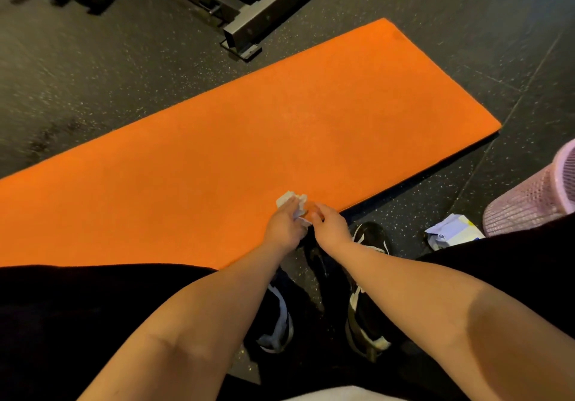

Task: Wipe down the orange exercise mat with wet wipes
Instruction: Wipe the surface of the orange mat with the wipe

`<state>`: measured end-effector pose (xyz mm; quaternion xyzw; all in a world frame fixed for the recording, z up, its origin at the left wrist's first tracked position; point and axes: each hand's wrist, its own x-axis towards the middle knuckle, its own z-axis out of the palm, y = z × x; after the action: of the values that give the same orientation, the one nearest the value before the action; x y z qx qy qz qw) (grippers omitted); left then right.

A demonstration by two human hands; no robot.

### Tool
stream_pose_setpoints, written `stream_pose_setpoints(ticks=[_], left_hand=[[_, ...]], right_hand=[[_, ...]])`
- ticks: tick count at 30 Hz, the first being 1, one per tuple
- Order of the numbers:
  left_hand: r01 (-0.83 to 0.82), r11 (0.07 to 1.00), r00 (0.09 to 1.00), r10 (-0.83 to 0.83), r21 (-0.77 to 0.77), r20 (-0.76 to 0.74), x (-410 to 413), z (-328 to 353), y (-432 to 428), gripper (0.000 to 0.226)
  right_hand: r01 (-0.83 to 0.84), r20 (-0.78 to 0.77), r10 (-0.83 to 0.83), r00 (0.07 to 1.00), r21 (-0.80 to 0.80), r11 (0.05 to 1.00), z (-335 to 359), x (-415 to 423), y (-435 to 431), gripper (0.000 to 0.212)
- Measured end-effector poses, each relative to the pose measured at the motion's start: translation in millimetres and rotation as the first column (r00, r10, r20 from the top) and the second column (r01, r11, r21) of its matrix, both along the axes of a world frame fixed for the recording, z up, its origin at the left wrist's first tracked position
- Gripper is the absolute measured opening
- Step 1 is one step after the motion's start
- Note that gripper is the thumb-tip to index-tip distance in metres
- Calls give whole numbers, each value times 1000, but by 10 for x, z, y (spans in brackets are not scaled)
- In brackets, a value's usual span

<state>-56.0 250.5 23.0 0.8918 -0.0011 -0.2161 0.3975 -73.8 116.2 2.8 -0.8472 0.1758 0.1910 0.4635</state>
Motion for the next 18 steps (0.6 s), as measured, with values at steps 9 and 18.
stream_pose_setpoints(ticks=[9,18], left_hand=[[-76,983,993,60,-169,-98,13,127,-92,55],[-297,936,951,271,-190,-150,1,110,-50,50]], right_hand=[[127,-64,-113,992,279,952,218,178,139,21],[324,-159,-286,945,351,879,268,189,83,23]])
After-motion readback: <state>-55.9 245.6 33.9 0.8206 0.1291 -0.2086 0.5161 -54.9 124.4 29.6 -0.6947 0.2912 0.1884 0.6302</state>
